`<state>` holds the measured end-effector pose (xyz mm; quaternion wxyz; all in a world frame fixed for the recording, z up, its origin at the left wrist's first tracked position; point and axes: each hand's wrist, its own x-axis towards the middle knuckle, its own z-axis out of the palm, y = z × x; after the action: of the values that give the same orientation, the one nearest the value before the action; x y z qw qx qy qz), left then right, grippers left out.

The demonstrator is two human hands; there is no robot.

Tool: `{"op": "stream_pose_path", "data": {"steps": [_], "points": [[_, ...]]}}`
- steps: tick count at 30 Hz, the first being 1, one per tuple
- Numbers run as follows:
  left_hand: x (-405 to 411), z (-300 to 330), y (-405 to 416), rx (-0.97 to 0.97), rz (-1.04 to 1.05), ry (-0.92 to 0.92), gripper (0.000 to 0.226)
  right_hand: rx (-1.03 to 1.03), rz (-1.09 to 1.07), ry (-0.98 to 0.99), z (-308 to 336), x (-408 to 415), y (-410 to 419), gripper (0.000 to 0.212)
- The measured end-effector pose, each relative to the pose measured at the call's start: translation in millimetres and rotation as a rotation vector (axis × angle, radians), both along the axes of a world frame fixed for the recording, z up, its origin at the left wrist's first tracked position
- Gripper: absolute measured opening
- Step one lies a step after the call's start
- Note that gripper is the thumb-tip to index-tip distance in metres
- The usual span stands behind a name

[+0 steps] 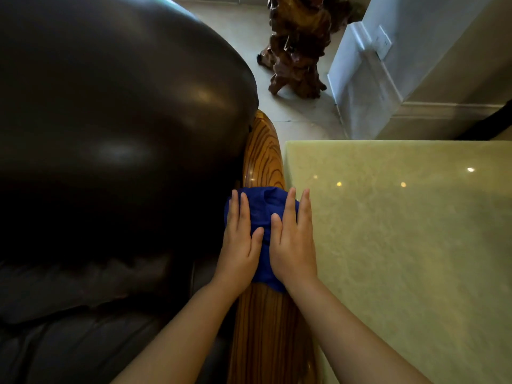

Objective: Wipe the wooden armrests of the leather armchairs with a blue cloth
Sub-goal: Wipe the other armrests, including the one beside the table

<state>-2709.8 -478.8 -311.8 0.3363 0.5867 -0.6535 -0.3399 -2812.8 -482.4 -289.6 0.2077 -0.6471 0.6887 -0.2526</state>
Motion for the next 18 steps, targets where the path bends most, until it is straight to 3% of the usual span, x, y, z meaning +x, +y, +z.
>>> {"op": "stream_pose_path", "data": {"steps": [9, 18], "points": [[8, 7, -53, -0.131, -0.17, -0.487, 0.056, 0.046, -0.055, -0.212, -4, -1, -33, 0.055], [18, 29, -100, -0.106, -0.451, -0.668, 0.057, 0.072, -0.099, -0.367, -1, -6, -16, 0.055]]}}
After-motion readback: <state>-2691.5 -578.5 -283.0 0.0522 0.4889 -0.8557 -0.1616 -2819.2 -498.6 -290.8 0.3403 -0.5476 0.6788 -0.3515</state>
